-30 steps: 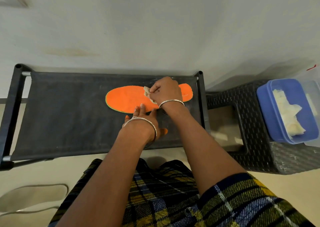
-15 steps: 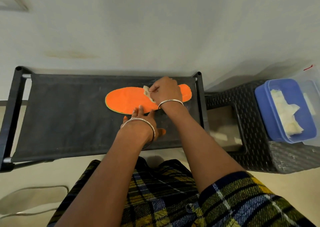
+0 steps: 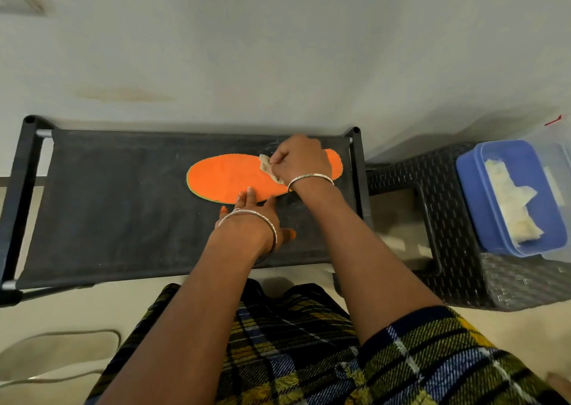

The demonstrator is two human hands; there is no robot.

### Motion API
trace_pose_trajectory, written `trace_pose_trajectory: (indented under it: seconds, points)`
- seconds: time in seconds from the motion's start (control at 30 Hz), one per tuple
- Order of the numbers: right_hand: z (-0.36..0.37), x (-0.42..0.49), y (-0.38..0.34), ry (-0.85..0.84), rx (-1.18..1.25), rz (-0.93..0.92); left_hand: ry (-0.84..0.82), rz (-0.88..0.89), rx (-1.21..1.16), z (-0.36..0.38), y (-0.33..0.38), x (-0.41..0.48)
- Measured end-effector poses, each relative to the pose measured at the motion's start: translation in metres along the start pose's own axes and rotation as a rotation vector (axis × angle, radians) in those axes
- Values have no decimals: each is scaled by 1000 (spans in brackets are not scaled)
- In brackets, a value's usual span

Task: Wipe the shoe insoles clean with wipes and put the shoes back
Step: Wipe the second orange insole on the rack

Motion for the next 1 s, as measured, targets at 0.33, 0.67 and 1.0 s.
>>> trace_pose_trajectory:
  seconds: [0.33, 0.67, 1.0]
  points:
    - [-9, -1, 15, 78, -218, 122, 10, 8, 10, -1, -1, -1]
    - [-18, -3, 36, 74, -85, 204, 6, 7, 8, -1, -1, 2]
    - [-1, 0, 8, 2, -17, 63, 14, 10, -3, 1, -2, 5]
Point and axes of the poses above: each hand's wrist, its own x-axis towards the middle knuckle, its own z-axis out of the palm, y = z × x, the point moved 5 cm from there along x, towards the middle knuckle, and after that the axes turned 14 degrees about -z, right-handed, at the moved point
